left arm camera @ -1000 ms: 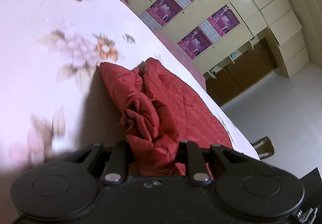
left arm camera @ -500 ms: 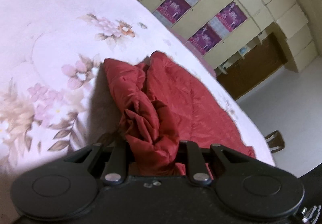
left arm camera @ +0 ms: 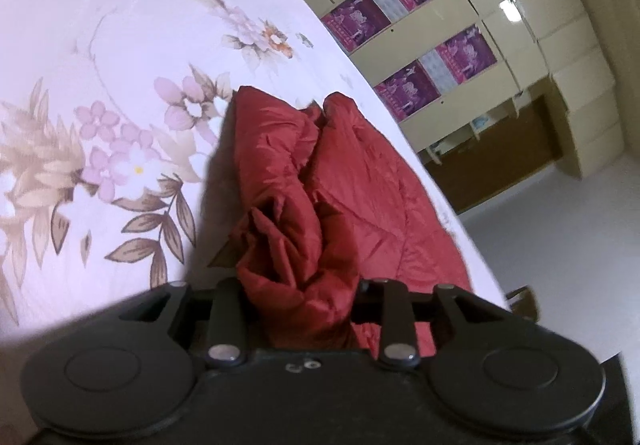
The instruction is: Fold large clothes
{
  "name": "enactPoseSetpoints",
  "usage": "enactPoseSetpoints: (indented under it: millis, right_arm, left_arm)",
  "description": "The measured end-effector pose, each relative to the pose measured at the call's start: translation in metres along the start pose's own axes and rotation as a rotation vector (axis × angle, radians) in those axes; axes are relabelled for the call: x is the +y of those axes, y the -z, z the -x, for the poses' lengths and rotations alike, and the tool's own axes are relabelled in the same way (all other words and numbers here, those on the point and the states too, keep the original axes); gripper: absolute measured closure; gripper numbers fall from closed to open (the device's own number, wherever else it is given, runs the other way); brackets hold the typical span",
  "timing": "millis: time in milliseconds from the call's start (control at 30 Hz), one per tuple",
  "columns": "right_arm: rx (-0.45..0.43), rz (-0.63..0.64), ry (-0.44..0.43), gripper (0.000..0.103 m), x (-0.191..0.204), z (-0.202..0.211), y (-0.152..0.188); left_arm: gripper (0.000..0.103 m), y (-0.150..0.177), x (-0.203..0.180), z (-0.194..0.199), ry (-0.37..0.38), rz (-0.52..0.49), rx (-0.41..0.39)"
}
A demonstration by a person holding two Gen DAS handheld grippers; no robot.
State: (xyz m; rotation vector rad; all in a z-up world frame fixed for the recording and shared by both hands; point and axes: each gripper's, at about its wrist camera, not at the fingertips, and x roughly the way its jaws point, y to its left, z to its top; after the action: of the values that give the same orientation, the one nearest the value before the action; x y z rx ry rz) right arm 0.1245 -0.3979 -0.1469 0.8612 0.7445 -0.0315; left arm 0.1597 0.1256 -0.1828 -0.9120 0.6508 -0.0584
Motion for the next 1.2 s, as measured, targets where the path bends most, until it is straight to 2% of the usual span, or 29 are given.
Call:
enactPoseSetpoints:
  millis: [67, 133, 233, 267, 367, 400, 433, 533, 633, 700, 767, 833, 900, 1000, 1067, 1200]
  right_arm:
    - [-0.078, 0.038, 0.07, 0.061, 0.003, 0.021, -0.003]
    - [-0.137, 0.069, 0.085, 0.061, 0.013, 0.04, -0.004]
    - [-0.136, 0.176, 0.037, 0.097, 0.042, 0.049, -0.001]
    - [-0.124, 0.223, 0.026, 0.097, 0.055, 0.046, 0.002]
    - [-0.082, 0.33, -0.033, 0.099, 0.099, 0.028, 0.017]
    - [-0.062, 0.359, -0.046, 0.099, 0.112, 0.019, 0.024]
    - [-0.04, 0.386, -0.058, 0.099, 0.126, 0.008, 0.033]
    - [0.001, 0.453, -0.078, 0.099, 0.155, -0.02, 0.055]
    - [0.045, 0.477, -0.079, 0.099, 0.17, -0.049, 0.07]
    - [0.107, 0.542, -0.022, 0.099, 0.173, -0.075, 0.083]
    - [0.135, 0.579, 0.02, 0.103, 0.163, -0.092, 0.098]
    - [0.138, 0.534, 0.025, 0.103, 0.155, -0.101, 0.097]
    - [0.143, 0.538, 0.037, 0.103, 0.156, -0.101, 0.096]
    - [0.132, 0.475, 0.046, 0.103, 0.157, -0.089, 0.091]
    - [0.106, 0.426, 0.005, 0.103, 0.164, -0.069, 0.09]
    - [0.127, 0.456, -0.053, 0.103, 0.17, -0.034, 0.098]
  left_arm:
    - [0.06, -0.002, 0.0, 0.002, 0.016, 0.02, -0.01]
    - [0.048, -0.002, -0.001, 0.007, 0.021, 0.023, -0.023]
    - [0.035, -0.001, -0.003, 0.011, 0.024, 0.029, -0.039]
    - [0.035, -0.002, -0.004, 0.011, 0.026, 0.027, -0.043]
    - [0.039, -0.006, -0.008, 0.003, 0.012, 0.013, -0.03]
    - [0.045, -0.007, -0.009, 0.0, 0.001, 0.008, -0.026]
    - [0.061, -0.009, -0.01, -0.002, -0.016, -0.004, -0.02]
    - [0.075, -0.009, -0.017, -0.005, -0.068, -0.079, -0.015]
    - [0.078, -0.006, -0.023, -0.003, -0.079, -0.135, -0.037]
    - [0.079, -0.004, -0.027, -0.003, -0.088, -0.167, -0.038]
    - [0.083, -0.006, -0.041, 0.003, -0.09, -0.228, -0.039]
    - [0.083, -0.008, -0.066, 0.017, -0.038, -0.332, -0.073]
    - [0.083, -0.009, -0.083, 0.023, -0.03, -0.415, -0.079]
    - [0.083, -0.011, -0.089, 0.02, -0.05, -0.425, -0.062]
    - [0.083, -0.012, -0.09, 0.021, -0.053, -0.419, -0.055]
    - [0.083, -0.006, -0.106, 0.028, -0.053, -0.51, -0.067]
